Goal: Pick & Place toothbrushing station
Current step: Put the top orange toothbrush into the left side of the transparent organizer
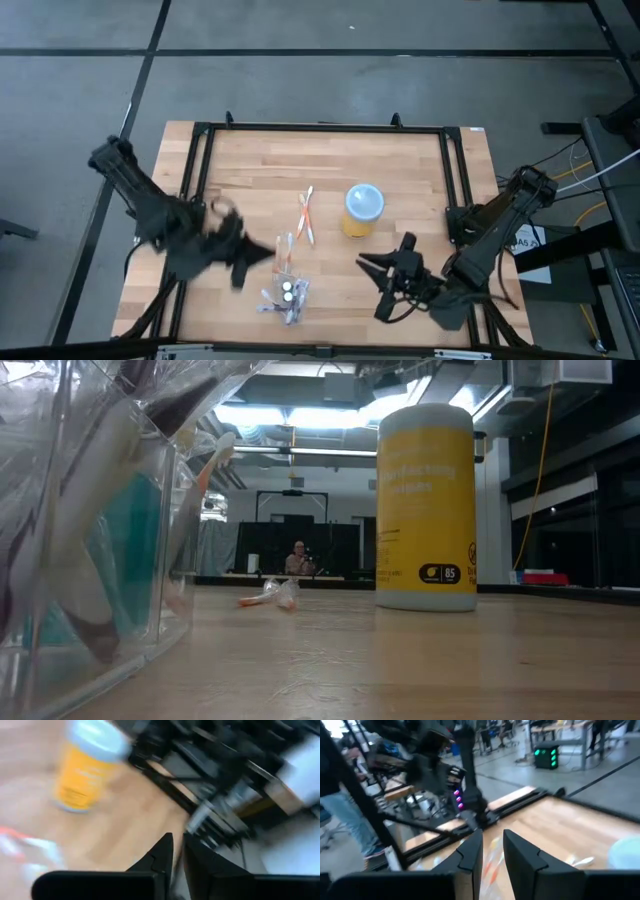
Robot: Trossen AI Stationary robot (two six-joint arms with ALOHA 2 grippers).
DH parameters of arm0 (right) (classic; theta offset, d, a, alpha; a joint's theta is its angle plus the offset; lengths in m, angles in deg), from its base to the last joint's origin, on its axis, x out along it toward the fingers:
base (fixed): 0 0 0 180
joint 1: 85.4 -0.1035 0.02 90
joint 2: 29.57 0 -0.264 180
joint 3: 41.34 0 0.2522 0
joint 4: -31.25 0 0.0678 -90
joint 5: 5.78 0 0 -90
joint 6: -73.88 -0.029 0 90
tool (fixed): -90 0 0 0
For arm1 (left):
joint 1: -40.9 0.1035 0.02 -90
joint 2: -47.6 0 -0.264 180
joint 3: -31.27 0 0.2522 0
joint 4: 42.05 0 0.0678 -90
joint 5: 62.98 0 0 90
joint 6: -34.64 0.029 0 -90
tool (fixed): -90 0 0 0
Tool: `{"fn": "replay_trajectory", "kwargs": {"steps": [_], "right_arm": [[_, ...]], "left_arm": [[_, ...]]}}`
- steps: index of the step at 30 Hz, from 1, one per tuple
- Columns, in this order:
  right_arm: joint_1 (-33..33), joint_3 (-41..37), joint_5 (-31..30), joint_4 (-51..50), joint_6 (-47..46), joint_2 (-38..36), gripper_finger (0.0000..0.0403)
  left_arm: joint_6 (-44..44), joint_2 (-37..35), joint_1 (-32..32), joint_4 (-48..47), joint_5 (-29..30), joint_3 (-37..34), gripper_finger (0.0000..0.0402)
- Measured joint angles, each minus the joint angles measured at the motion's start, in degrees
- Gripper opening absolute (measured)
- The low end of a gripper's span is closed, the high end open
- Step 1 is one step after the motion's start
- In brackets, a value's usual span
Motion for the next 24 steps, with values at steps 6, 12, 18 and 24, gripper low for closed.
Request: {"fn": "replay_trajectory", "kwargs": {"steps": [6,12,18,24], "right_arm": [[0.0,0.0,-3.2,0.0,6.4,-3.8,0.0079],[0.0,0.0,-3.6,-0.1,9.3,-5.3,0.0079],[0.0,0.0,-4.1,-0.3,9.5,-6.1,0.0079],[0.0,0.0,-5.5,-0.3,9.8,-6.3,0.0079]], "left_arm": [[-2.4,-3.8,20.7,-15.9,-21.6,0.0,0.0051],[9.6,0.5,40.1,-17.6,-43.3,0.0,0.0052],[16.9,6.9,52.1,-19.2,-47.4,0.0,0.0056],[18.1,16.0,59.6,-14.4,-53.9,0.0,0.0103]]}}
